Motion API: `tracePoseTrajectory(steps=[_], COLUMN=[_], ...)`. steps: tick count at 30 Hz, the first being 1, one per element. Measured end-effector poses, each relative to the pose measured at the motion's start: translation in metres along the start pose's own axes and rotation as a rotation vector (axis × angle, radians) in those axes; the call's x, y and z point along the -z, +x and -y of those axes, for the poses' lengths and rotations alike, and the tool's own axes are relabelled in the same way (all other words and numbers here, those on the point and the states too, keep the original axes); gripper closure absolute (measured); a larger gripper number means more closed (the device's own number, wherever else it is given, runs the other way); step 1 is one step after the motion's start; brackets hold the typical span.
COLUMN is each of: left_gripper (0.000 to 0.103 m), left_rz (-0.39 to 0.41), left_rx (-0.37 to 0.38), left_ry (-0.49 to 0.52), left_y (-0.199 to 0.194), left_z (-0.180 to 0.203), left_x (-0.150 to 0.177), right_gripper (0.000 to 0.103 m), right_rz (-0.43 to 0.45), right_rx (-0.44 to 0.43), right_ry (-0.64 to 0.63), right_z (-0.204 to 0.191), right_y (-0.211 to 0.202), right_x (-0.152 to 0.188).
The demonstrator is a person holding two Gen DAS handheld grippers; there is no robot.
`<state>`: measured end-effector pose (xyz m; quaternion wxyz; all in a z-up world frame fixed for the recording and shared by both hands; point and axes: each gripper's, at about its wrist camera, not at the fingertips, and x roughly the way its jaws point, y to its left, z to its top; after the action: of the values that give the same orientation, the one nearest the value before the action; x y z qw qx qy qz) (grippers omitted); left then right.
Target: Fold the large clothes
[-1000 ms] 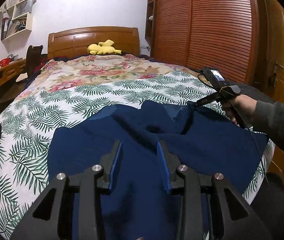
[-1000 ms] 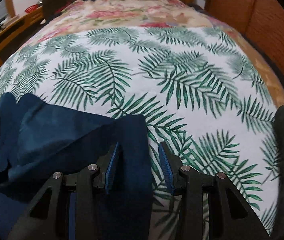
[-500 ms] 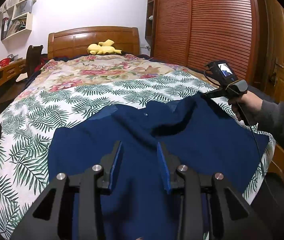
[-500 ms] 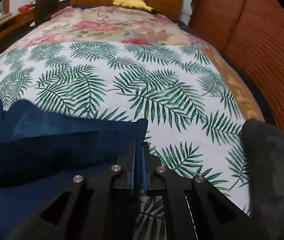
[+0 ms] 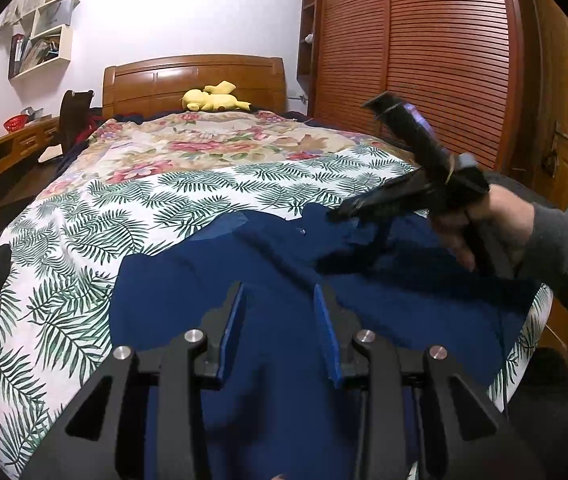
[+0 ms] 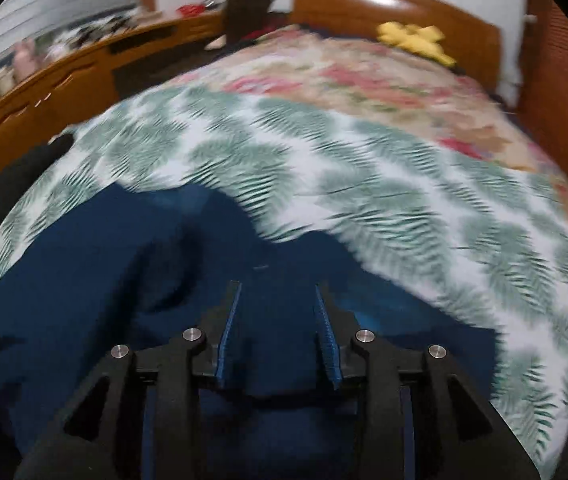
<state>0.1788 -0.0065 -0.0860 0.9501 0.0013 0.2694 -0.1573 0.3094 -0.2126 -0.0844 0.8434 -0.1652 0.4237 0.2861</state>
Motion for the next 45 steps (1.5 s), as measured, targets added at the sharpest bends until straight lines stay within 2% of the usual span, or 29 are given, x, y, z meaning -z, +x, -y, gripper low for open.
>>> tracePoseTrajectory(steps=[7,11,14,16,24,28,31,33,34,35,37,39,40,45], left_gripper=[0.069,0.069,0.069,0.069,0.069,0.069,0.069,0.069,0.069,0.069,0.069,0.069,0.069,0.069], left_rz=[0.003,0.004,0.005,0.004,0.003,0.003,0.003,0.004,0.005,0.006,0.007,0.007,0.007,0.005], left_rx=[0.001,0.004,0.005,0.005,0.000,0.001,0.001,0.001,0.001,0.001,0.001,0.001,0.001,0.005], left_ry=[-0.004,-0.011,-0.010,-0.008,-0.013,-0.010,-0.010,-0.014,-0.015,-0.017,-0.020,-0.020,-0.020,-0.022], left_y=[-0.003,-0.004,-0.004,-0.004,-0.005,-0.005,-0.006,-0.006,-0.006,-0.007,-0.007,-0.008,-0.008,-0.008], left_z=[-0.003,-0.005,-0.006,-0.006,-0.008,-0.008,-0.008,-0.009,-0.010,-0.011,-0.012,-0.013,-0.013,-0.015], left_x=[0.001,0.002,0.001,0.001,0.000,-0.001,0.000,-0.001,0.000,-0.001,0.000,0.000,0.001,0.001], right_gripper=[0.067,0.056,0.052,0.051,0.050,0.050,0.050,0.056,0.067,0.084,0.098,0.100,0.100,0.101], right_rz=[-0.071,-0.082,-0.130,-0.143,-0.160,-0.134,-0.149,-0.161,-0.170,-0.175,-0.174,-0.160,-0.131,-0.034], right_rx=[-0.042,-0.045,-0.051,-0.019,0.014,0.020,0.013,0.008,-0.007,-0.022,-0.004,0.010,0.046,0.102], right_ry=[-0.038,-0.060,-0.074,-0.081,-0.073,0.001,0.011,-0.009,-0.023,-0.041,-0.078,-0.095,-0.103,-0.103], right_z=[-0.025,-0.031,-0.035,-0.038,-0.036,-0.022,-0.018,-0.021,-0.023,-0.026,-0.031,-0.031,-0.029,-0.023], right_y=[0.025,0.022,0.030,0.035,0.044,0.045,0.051,0.054,0.056,0.056,0.055,0.052,0.049,0.042], right_x=[0.017,0.025,0.031,0.033,0.030,0.023,0.020,0.020,0.021,0.020,0.017,0.010,0.004,-0.026])
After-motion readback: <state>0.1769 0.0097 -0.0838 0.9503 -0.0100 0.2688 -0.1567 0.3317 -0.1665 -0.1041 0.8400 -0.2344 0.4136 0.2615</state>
